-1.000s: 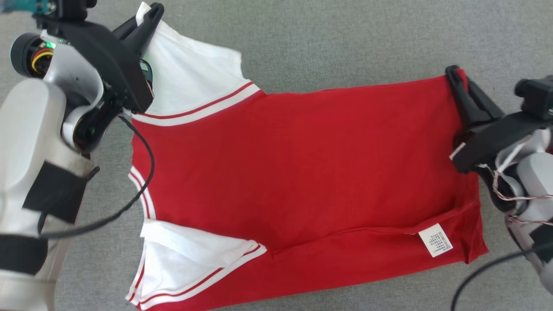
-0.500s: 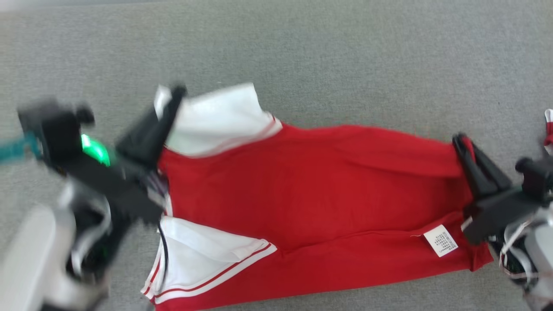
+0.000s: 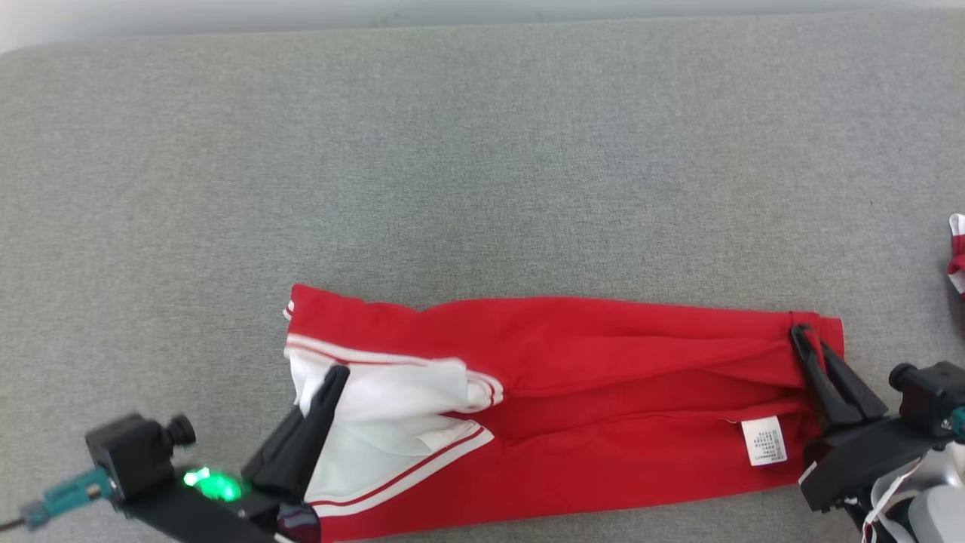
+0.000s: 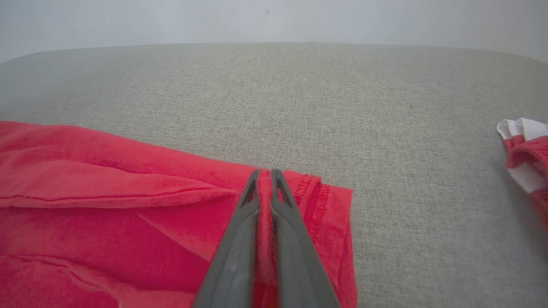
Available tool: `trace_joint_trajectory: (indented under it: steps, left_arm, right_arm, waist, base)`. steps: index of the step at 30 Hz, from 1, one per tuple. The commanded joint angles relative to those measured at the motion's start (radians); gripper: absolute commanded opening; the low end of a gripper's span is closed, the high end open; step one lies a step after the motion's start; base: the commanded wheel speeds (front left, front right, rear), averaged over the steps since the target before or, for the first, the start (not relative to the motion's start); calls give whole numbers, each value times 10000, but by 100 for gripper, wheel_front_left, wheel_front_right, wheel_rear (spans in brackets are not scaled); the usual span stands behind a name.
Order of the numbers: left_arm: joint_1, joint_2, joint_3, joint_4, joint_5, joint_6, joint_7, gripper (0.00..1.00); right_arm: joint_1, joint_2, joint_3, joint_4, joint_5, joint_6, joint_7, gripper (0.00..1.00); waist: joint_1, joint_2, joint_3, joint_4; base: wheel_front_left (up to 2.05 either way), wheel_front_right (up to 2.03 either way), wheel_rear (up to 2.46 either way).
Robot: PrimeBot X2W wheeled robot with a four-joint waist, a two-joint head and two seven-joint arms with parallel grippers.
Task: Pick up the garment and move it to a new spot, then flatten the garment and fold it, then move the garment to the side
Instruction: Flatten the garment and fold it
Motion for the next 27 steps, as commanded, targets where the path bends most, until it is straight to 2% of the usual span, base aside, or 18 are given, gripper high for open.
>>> trace_joint_trajectory:
  steps: [1,3,4,5,6,7,14,18,23,27]
  left_arm:
    - [332,-45,27,137,-146,39,-143,0]
    - [589,-190,-36,363,-327,49,-202,0]
    - [680,-262,-28,497,-386,50,-264,0]
    - [751,-299,1,648,-409,85,-306,0]
    - [814,-332,25,827,-428,118,-371,48]
    - [887,-456,0,1137,-483,104,-474,100]
    - [979,-460,286,1688,399,476,-1380,100]
    - [827,-350,445,1594,1715,1211,-2111,100]
    - [398,-538,423,1493,3264,2240,-2947,100]
    - [17,-750,382,1822,4047,2738,-3558,100]
  right_arm:
    - [210,109,-114,-52,-66,-7,14,0]
    - [371,260,-193,-66,-66,-7,78,0]
    - [448,336,-226,-86,-66,-7,119,15]
    - [524,396,-285,-93,-52,-7,154,42]
    - [601,475,-361,-123,-42,-7,164,92]
    - [755,630,-526,-192,-50,-7,197,100]
    - [1364,1283,-1530,-633,-98,-7,-120,100]
    - [1614,1720,-2145,-1236,-328,-7,-218,100]
    - [1655,2136,-2618,-1990,-775,-7,-122,100]
    - [1517,2352,-2710,-2388,-1111,-7,34,100]
  waist:
    - [1,1,-70,53]
    - [1,1,-101,62]
    - [1,1,-118,61]
    - [1,1,-133,67]
    - [1,1,-151,86]
    - [1,1,-184,102]
    - [1,1,-434,96]
    - [1,1,-628,122]
    - [1,1,-961,161]
    - [1,1,-1274,177]
  base:
    - [0,0,0]
    - [0,0,0]
    - [0,0,0]
    - [0,0,0]
    - [0,0,0]
    - [0,0,0]
    - [0,0,0]
    - [0,0,0]
    - [0,0,0]
    - [0,0,0]
